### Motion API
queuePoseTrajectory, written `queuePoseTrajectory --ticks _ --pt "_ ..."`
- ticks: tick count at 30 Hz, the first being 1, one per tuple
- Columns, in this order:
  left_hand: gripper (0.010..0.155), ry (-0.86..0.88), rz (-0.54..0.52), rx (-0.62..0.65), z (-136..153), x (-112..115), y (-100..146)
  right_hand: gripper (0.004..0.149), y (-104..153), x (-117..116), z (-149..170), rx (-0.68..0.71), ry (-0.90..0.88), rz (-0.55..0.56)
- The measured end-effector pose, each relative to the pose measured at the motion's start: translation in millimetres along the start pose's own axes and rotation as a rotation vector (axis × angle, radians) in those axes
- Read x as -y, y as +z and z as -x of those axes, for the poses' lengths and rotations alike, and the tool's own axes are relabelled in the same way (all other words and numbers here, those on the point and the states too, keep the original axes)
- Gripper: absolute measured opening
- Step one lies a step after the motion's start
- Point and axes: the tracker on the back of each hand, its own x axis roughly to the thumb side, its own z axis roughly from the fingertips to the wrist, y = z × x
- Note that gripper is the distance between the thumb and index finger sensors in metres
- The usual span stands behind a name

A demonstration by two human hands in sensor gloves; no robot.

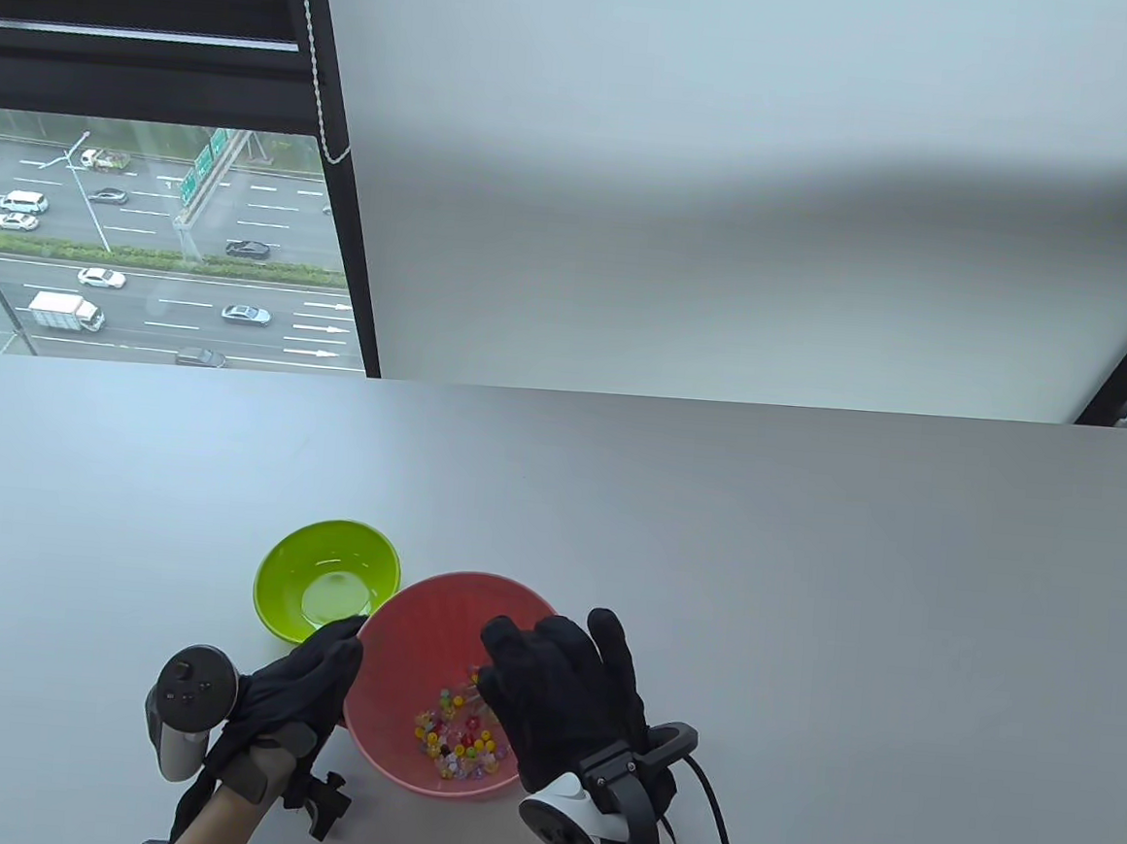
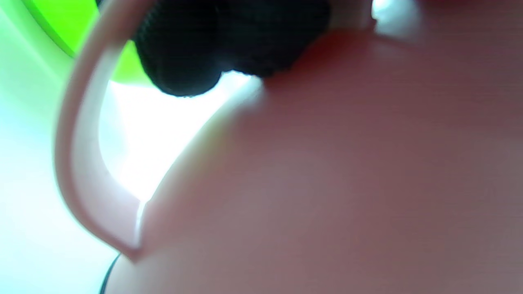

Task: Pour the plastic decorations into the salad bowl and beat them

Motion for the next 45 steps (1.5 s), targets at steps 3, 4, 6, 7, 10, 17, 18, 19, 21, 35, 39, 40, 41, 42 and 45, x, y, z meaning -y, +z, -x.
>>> queuePoseTrajectory --ticks 3,4,6,7,10,17,18,19,21,35,39,40,41,42,45 --pt "0.071 0.001 -0.001 0.0 0 0 0 0.056 -1 3 2 -0.01 -0.013 0.004" --pt "0.071 0.002 -0.001 0.0 0 0 0 0.057 -1 4 3 -0.013 -0.023 0.002" --pt "0.071 -0.001 -0.001 0.0 0 0 0 0.057 -2 5 3 -0.023 -0.043 -0.001" --pt "0.071 -0.002 -0.002 0.0 0 0 0 0.057 -2 5 3 -0.028 -0.055 -0.001" --pt "0.071 -0.001 -0.002 0.0 0 0 0 0.057 -2 5 4 -0.045 -0.085 -0.006" --pt "0.071 -0.002 -0.001 0.0 1 0 0 0.057 -2 1 6 -0.097 -0.175 -0.022" --pt "0.071 -0.001 -0.001 -0.001 1 -1 0 0.057 -1 -1 7 -0.108 -0.192 -0.027" --pt "0.071 -0.001 -0.002 -0.001 1 -1 0 0.057 -1 -2 7 -0.122 -0.214 -0.031" --pt "0.071 0.0 -0.001 -0.001 1 -1 0 0.055 -1 -4 8 -0.141 -0.247 -0.039" --pt "0.071 -0.001 -0.002 -0.001 1 -1 0 0.051 0 -5 1 -0.079 -0.14 -0.011" --pt "0.071 0.0 -0.002 -0.001 1 -1 0 0.05 -1 -3 -1 -0.056 -0.112 -0.005" --pt "0.071 -0.001 -0.003 -0.001 1 -1 0 0.049 0 -3 -2 -0.044 -0.092 -0.001" --pt "0.071 -0.001 -0.003 -0.001 1 -1 0 0.05 -1 -2 -2 -0.039 -0.084 0.002" --pt "0.071 0.0 -0.002 -0.001 1 -1 0 0.05 0 -2 -3 -0.03 -0.074 0.005" --pt "0.071 0.0 -0.002 -0.001 1 -1 0 0.052 0 1 -4 -0.01 -0.044 0.019"
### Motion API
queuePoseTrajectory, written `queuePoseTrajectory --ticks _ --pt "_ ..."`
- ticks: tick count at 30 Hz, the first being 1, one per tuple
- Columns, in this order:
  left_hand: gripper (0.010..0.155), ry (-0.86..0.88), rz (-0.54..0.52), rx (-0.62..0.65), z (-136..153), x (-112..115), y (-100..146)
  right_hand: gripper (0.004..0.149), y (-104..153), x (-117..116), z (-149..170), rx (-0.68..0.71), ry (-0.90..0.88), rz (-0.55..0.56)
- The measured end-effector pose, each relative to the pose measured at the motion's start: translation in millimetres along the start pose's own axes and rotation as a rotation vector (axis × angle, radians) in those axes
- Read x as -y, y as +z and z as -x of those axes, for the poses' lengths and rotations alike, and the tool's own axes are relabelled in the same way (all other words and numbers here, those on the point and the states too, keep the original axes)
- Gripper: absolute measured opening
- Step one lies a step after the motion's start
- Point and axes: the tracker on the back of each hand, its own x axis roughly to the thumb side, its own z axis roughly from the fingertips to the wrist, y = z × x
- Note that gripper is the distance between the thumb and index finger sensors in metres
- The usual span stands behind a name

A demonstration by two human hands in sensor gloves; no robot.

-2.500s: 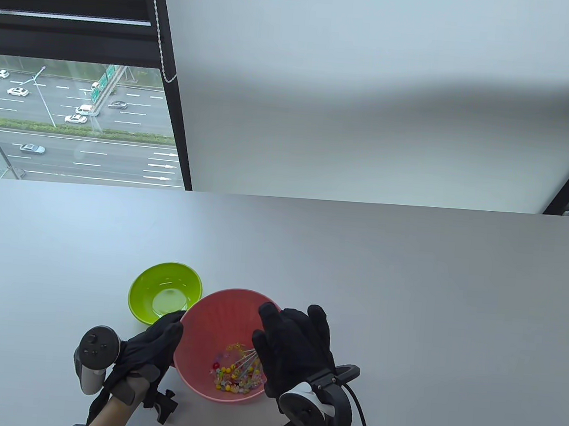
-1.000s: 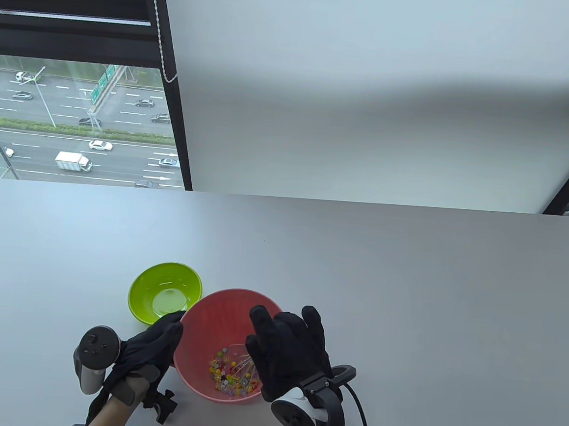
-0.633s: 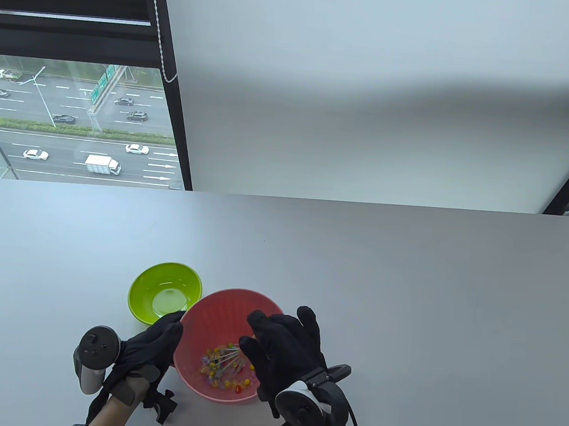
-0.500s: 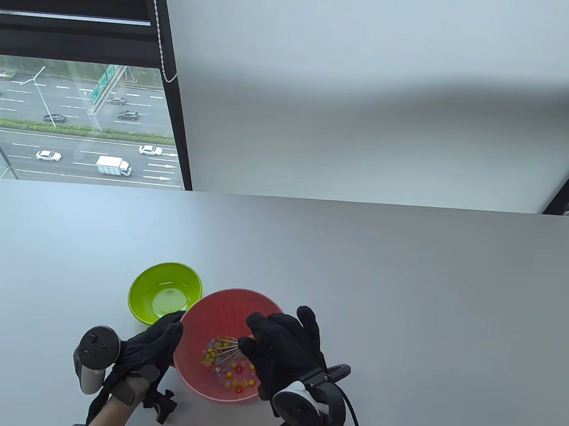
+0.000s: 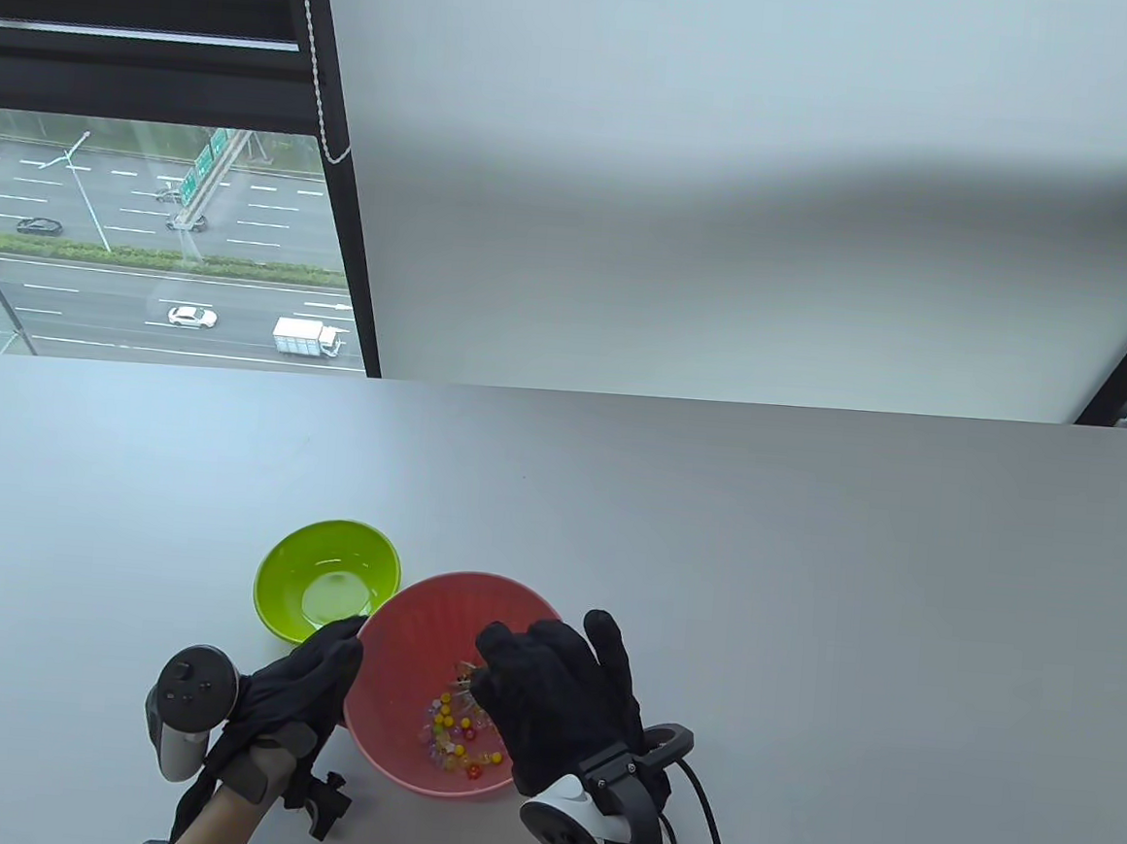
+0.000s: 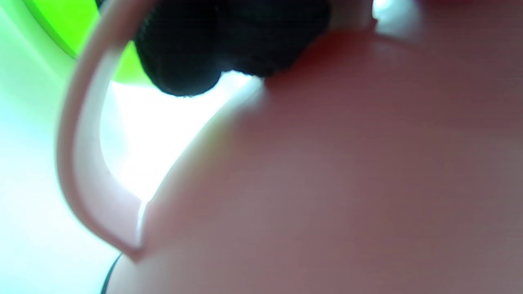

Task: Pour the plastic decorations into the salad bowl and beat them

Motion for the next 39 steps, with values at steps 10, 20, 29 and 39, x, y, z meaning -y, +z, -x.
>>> queuePoseTrajectory --ticks 10,20,29,39 --pt "0.071 0.001 0.001 0.0 0 0 0 0.054 -1 3 5 -0.032 -0.039 -0.013" --pt "0.071 0.001 0.001 0.0 0 0 0 0.055 -1 2 11 -0.102 -0.117 -0.018" --pt "0.071 0.0 0.0 0.0 1 0 0 0.049 1 -8 8 -0.139 -0.181 -0.058" --pt "0.071 -0.001 0.0 0.0 1 0 0 0.046 0 -5 3 -0.077 -0.087 -0.038"
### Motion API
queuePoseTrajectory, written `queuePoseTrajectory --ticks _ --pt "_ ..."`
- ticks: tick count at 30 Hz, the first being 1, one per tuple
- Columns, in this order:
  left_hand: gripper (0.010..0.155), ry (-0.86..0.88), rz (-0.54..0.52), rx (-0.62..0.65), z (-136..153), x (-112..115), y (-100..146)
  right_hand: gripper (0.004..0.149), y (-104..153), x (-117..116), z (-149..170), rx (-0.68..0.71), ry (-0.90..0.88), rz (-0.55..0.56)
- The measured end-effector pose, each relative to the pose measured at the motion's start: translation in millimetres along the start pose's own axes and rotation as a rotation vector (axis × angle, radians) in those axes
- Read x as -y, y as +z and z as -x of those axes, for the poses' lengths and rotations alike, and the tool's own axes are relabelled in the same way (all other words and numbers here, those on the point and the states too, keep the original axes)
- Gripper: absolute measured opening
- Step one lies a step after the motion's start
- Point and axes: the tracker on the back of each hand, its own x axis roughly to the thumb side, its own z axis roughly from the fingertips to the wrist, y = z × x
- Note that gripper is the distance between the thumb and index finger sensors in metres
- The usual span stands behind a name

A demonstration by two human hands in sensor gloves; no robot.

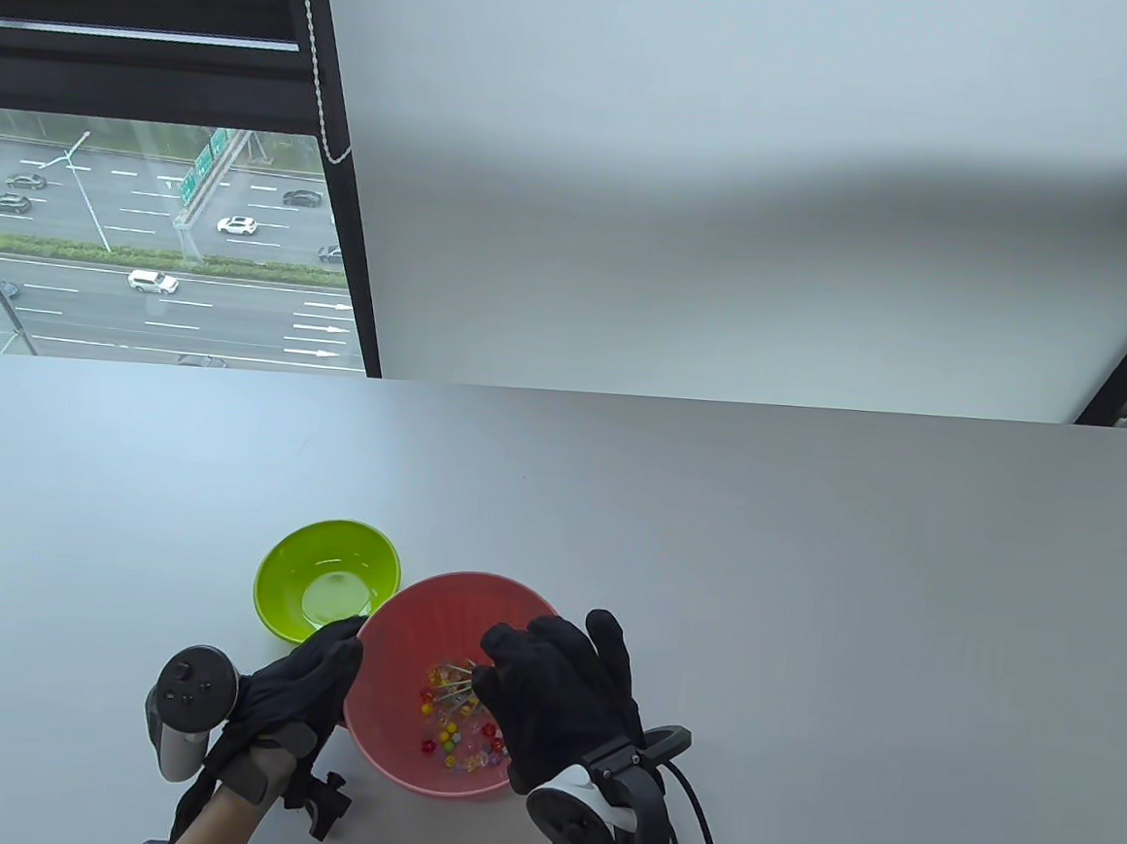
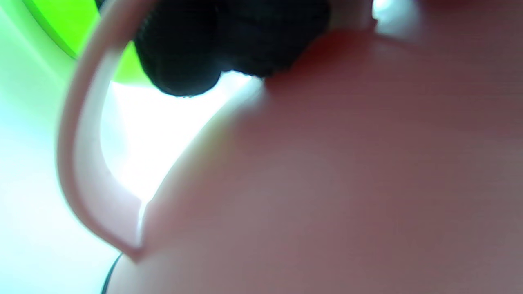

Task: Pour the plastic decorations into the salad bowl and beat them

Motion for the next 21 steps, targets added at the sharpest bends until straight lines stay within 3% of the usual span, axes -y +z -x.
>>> queuePoseTrajectory --ticks 12,21 --pt "0.071 0.0 0.001 0.0 0.4 -0.1 -0.2 0.047 -0.7 6.5 1.4 0.046 0.108 0.027" --pt "0.071 0.0 0.001 0.001 0.5 0.0 0.0 0.049 -1.7 9.6 6.7 -0.003 0.057 0.008"
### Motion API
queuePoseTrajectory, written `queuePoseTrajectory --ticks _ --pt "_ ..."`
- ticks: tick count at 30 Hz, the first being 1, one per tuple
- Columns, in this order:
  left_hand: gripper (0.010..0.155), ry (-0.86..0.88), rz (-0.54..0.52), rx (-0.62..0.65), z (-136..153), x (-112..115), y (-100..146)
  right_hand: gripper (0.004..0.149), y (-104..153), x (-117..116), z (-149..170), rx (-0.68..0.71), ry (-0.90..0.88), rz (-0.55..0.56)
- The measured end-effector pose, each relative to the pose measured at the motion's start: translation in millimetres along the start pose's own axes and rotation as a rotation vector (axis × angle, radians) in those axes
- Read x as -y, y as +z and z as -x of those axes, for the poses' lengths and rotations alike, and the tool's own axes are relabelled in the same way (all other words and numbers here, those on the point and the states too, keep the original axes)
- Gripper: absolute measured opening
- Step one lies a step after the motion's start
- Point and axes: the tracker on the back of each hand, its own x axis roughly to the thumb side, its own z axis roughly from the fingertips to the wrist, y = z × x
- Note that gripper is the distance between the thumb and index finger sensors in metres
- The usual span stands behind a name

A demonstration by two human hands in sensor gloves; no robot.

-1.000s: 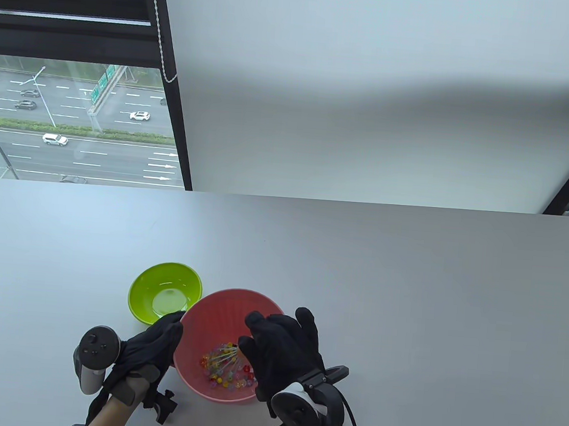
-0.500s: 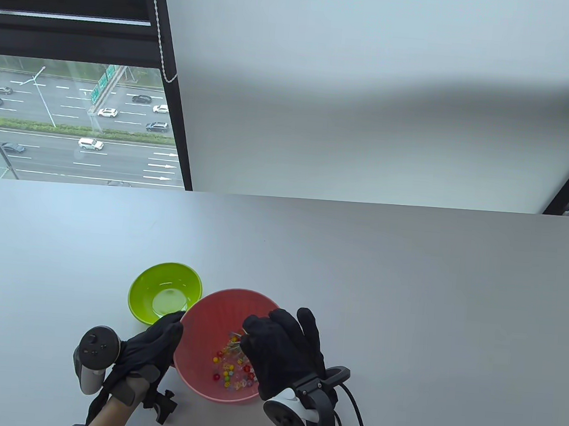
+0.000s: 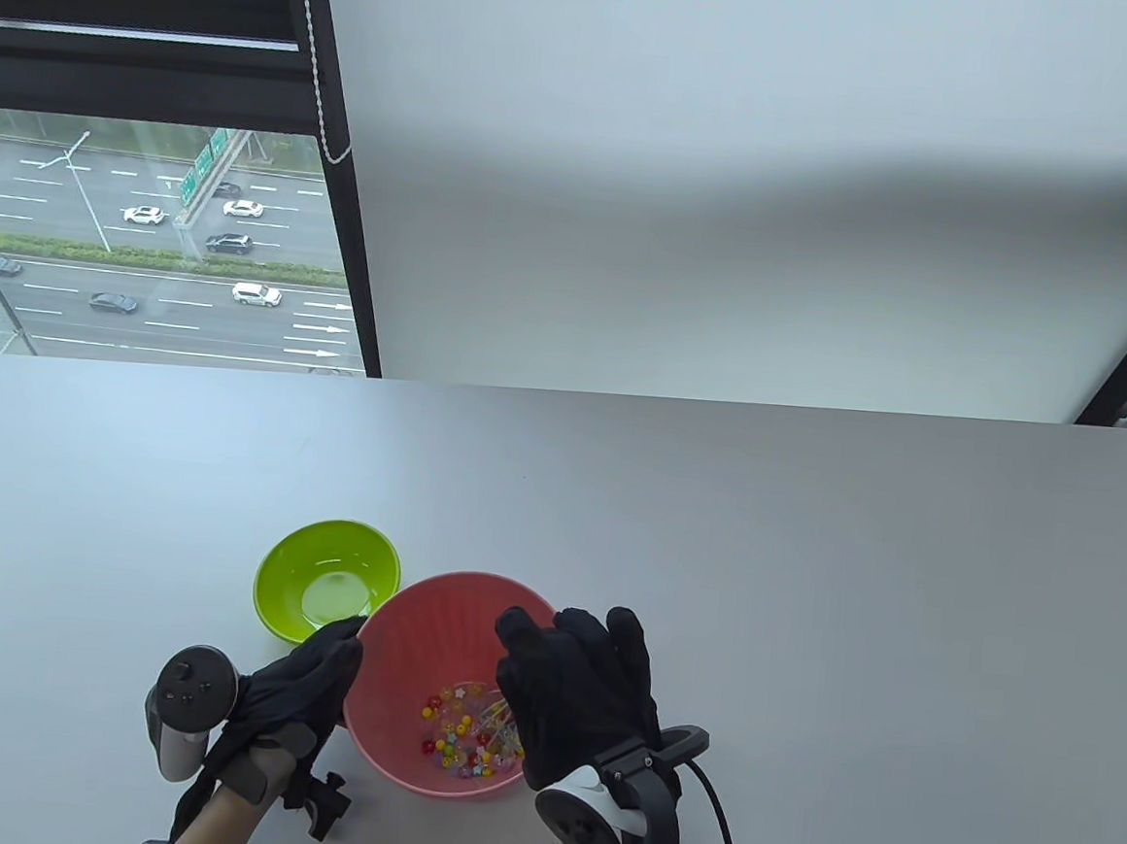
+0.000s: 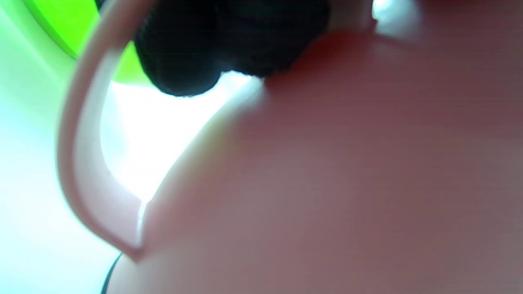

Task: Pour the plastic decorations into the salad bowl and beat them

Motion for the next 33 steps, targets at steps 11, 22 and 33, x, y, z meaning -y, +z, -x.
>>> queuePoseTrajectory --ticks 11,22,33 --pt "0.071 0.0 0.0 0.0 0 0 0 0.05 -1 -2 7 -0.076 -0.105 -0.012" --pt "0.071 0.0 0.0 0.0 0 0 0 0.048 1 -12 0 -0.079 -0.127 -0.041" --pt "0.071 0.0 0.0 0.0 0 0 0 0.046 1 -7 -4 -0.006 -0.005 -0.01"
